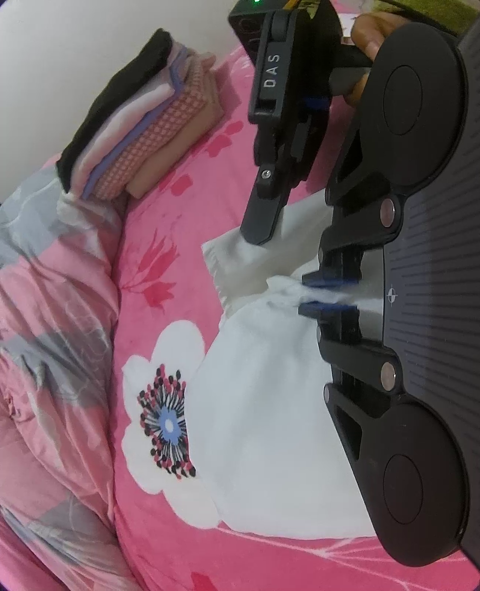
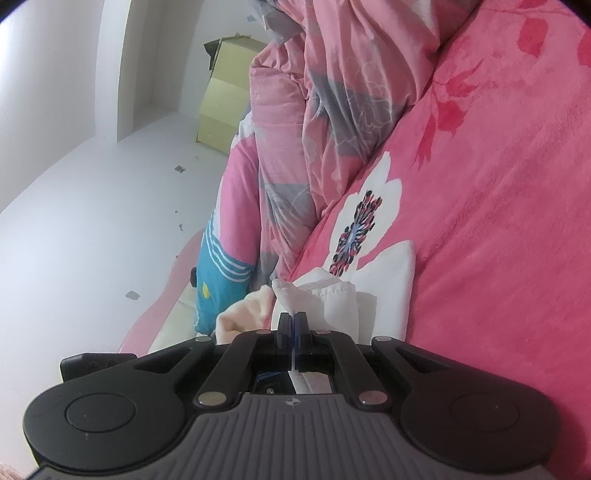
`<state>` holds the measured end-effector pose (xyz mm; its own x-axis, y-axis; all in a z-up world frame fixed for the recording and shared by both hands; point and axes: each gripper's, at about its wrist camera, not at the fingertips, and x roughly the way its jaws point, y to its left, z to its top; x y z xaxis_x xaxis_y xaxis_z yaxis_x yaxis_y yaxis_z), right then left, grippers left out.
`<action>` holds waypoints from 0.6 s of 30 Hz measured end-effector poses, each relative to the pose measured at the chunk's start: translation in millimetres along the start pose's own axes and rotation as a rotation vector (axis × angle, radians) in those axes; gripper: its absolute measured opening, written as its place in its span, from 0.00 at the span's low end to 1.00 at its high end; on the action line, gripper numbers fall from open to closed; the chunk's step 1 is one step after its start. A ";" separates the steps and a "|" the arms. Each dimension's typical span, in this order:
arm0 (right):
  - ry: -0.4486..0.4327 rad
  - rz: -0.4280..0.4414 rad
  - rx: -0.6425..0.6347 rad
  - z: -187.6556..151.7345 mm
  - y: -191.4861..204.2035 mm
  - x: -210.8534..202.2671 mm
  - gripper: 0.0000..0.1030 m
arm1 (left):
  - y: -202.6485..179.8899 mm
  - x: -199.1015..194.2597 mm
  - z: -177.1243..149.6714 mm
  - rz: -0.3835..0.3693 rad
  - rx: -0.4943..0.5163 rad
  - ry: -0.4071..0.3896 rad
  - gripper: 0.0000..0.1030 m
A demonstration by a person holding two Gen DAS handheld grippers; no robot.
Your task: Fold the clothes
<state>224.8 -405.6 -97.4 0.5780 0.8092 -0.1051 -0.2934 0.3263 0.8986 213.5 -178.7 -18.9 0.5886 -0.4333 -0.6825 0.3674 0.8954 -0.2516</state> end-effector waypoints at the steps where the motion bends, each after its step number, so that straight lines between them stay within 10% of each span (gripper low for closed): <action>1: -0.001 0.000 0.000 0.0 0.0 -0.1 0.01 | 4.1 -2.2 -0.8 -0.017 -0.027 -0.016 0.04; 18: 0.002 -0.009 0.018 1.5 -5.9 -0.3 0.01 | 57.4 -5.2 -18.4 -0.292 -0.315 -0.111 0.04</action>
<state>227.5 -408.6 -102.1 0.5793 0.8072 -0.1137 -0.2744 0.3245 0.9052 218.3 -123.1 -42.4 0.5726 -0.6655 -0.4788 0.3022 0.7142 -0.6313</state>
